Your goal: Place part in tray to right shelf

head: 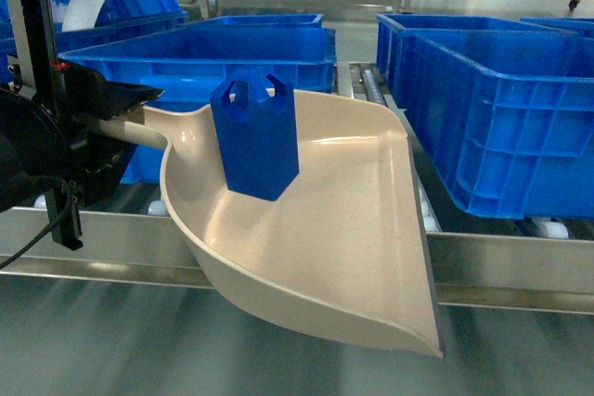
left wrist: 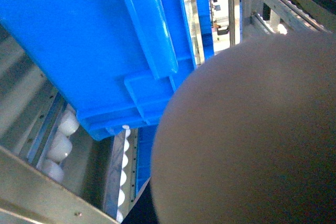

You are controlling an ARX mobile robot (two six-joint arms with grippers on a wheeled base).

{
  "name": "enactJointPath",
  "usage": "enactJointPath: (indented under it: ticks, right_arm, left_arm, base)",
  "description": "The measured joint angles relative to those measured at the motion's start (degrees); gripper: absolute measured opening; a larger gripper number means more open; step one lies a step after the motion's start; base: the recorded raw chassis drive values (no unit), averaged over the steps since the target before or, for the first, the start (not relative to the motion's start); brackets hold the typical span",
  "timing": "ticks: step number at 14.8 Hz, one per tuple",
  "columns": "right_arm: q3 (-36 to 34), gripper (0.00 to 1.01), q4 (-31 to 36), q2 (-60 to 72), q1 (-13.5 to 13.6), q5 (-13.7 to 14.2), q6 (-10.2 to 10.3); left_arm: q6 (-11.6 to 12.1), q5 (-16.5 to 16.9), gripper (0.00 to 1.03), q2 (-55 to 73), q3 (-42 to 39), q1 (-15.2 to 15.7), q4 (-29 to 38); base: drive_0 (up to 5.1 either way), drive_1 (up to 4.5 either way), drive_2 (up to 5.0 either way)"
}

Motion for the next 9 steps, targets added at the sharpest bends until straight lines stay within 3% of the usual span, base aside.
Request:
enactJointPath:
  ticks: [1, 9]
  right_arm:
    - [0.00, 0.98, -0.35, 0.11, 0.00, 0.00, 0.00]
    - [0.00, 0.98, -0.13, 0.09, 0.00, 0.00, 0.00]
  left_arm:
    - [0.00, -0.11, 0.16, 0.00, 0.00, 0.02, -0.20]
    - [-0.02, -0.07, 0.16, 0.00, 0.00, 0.11, -0.13]
  base:
    - [0.1, 4.08, -3.9]
    - [0.0, 0.00, 0.0]
